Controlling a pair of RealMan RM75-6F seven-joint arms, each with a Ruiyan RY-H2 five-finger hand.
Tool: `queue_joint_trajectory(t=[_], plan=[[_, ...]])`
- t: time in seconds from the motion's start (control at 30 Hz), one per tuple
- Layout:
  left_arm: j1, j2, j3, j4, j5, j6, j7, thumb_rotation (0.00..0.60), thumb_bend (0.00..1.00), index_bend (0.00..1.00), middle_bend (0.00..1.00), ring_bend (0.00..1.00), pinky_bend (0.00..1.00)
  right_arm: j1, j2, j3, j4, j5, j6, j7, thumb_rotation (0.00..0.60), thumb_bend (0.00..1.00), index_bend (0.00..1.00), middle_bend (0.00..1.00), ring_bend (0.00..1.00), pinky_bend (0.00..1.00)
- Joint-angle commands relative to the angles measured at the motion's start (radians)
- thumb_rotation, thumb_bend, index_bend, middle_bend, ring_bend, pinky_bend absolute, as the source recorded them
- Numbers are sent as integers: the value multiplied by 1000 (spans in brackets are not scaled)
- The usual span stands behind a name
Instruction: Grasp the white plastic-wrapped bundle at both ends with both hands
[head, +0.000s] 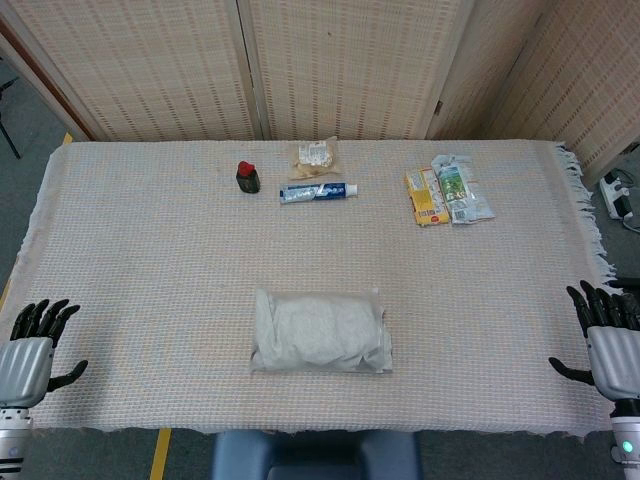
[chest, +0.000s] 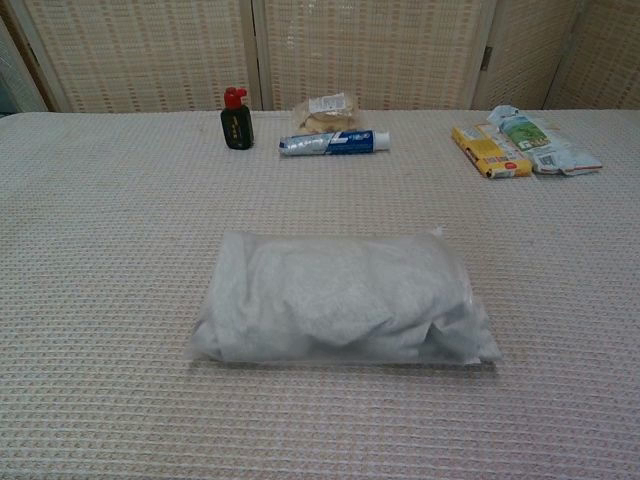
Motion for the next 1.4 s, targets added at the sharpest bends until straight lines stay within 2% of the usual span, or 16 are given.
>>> queue_joint_trajectory(t=[0.03, 0.2, 0.3, 0.4, 0.47, 0.53, 0.6, 0.63, 0.93, 1.07, 1.2, 1.4], plan=[[-1, 2, 8, -6, 8, -8, -6, 600, 244, 203, 159, 24, 82, 0, -2, 0, -2, 0, 3, -6, 539, 89, 0, 0, 0, 0], [-15, 4, 42, -35, 58, -47, -94, 600, 245, 206, 183, 46, 109, -3, -4, -3, -7, -7, 10, -10, 534, 88, 0, 0, 0, 0], [-25, -11, 73, -40, 110, -66, -174, 600, 236, 241, 301, 144, 285, -6, -2, -6, -11, -13, 17, -13, 535, 89, 0, 0, 0, 0], [-35, -49, 97, -25, 157, -79, -232, 600, 223, 306, 530, 351, 536, -11, 1, -8, -16, -15, 27, -20, 537, 90, 0, 0, 0, 0], [-37, -101, 96, 3, 172, -68, -267, 600, 223, 375, 708, 530, 681, -14, 0, -7, -19, -12, 35, -25, 536, 90, 0, 0, 0, 0], [-52, -155, 96, 50, 195, -73, -295, 600, 238, 479, 907, 753, 839, -13, -4, -6, -18, -8, 34, -35, 539, 89, 0, 0, 0, 0], [-80, -180, 103, 82, 212, -112, -308, 600, 264, 532, 997, 933, 962, -9, -10, -5, -17, -4, 29, -43, 538, 89, 0, 0, 0, 0], [-96, -201, 100, 102, 221, -127, -307, 600, 274, 550, 1000, 981, 993, -7, -14, -4, -16, -2, 26, -49, 537, 90, 0, 0, 0, 0], [-132, -405, 74, 259, 279, -68, -253, 600, 340, 635, 1000, 1000, 1000, 1, -20, -17, -18, -8, 1, -48, 534, 89, 0, 0, 0, 0], [-137, -476, 65, 298, 306, -18, -214, 600, 315, 603, 1000, 1000, 1000, 2, -16, -18, -20, 0, -8, -44, 537, 90, 0, 0, 0, 0], [-138, -532, 73, 322, 311, -10, -170, 600, 279, 511, 1000, 1000, 1000, 4, -11, -19, -23, 6, -16, -38, 537, 90, 0, 0, 0, 0], [-146, -617, 81, 375, 305, -18, -139, 600, 265, 481, 1000, 1000, 1000, 5, -7, -20, -27, 9, -19, -37, 537, 89, 0, 0, 0, 0]])
